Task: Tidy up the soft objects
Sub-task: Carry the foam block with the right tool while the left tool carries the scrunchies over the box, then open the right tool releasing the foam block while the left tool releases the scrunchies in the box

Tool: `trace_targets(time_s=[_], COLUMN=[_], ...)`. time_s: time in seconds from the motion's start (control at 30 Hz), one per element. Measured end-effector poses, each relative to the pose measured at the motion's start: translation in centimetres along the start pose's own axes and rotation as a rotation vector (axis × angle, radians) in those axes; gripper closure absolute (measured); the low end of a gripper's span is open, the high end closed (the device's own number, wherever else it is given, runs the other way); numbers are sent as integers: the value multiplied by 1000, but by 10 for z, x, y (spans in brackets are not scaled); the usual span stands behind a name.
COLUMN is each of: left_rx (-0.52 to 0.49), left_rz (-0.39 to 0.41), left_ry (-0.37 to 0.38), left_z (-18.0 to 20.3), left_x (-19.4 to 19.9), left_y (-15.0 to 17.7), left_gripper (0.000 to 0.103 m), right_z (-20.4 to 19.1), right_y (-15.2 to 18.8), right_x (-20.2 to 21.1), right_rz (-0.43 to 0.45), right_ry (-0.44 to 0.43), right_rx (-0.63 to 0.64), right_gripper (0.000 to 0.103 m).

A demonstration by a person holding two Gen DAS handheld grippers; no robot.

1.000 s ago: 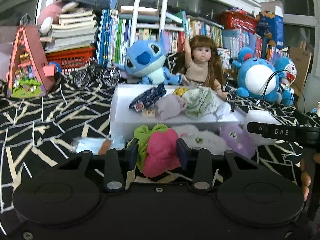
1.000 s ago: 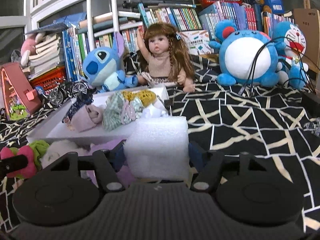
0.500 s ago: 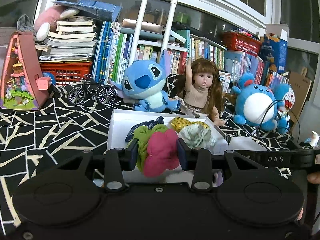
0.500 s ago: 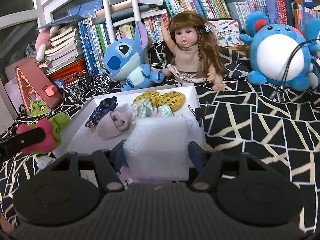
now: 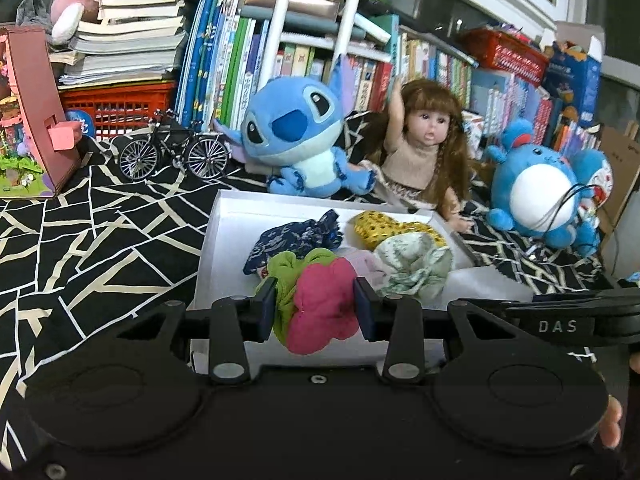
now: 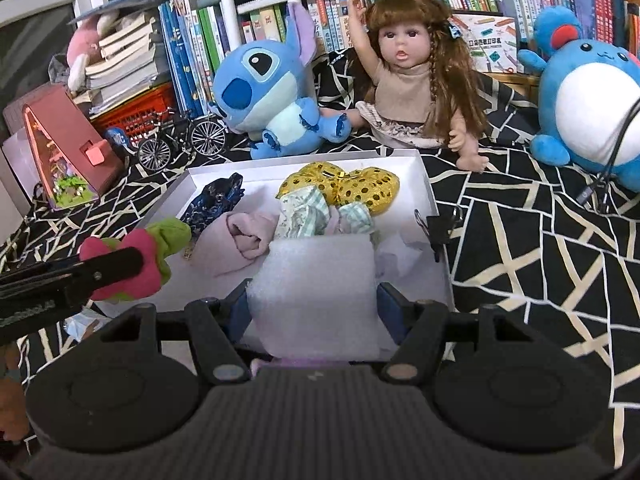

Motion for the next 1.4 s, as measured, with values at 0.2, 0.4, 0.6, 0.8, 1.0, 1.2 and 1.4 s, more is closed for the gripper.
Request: trace_targets(time_s=[0.2, 0.4, 0.6, 0.8, 1.0, 1.2, 1.4], left_rx=[-2, 0, -7, -18, -7, -25, -32], left_rz=[-30, -47, -49, -49, -60, -68, -77], left_ry=[-35, -50, -55, -66, -75, -72, -69], left_z=[-5, -11, -9, -8, -9, -7, -6], left_x=[-22, -35, -40, -48, -55, -52, -50], left_y=[1, 1, 1, -2, -4, 1, 5], left_gripper=[66, 66, 65, 65, 64, 62, 57], right_z=[-3, -5, 0, 0, 2, 3, 2], right_y=[-4, -10, -15, -17, -21, -10, -5], right_x=[-14, -14, -20, -30, -41, -45, -45], right_rz=[-24, -15, -22, -21, -20, -49, -60], right_ry=[-1, -20, -20, -30, -37, -35, -30], right_rx=[9, 10, -15, -52, -94, -101, -89], right_gripper=[40, 41, 41, 41, 41, 41, 41])
Point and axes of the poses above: each gripper's, at about its wrist camera, not at the fingertips, and x roughly against the way its jaws point, z to its right, y to its underside, the point moved 5 cm from there along -x, roughly the way its jaws point
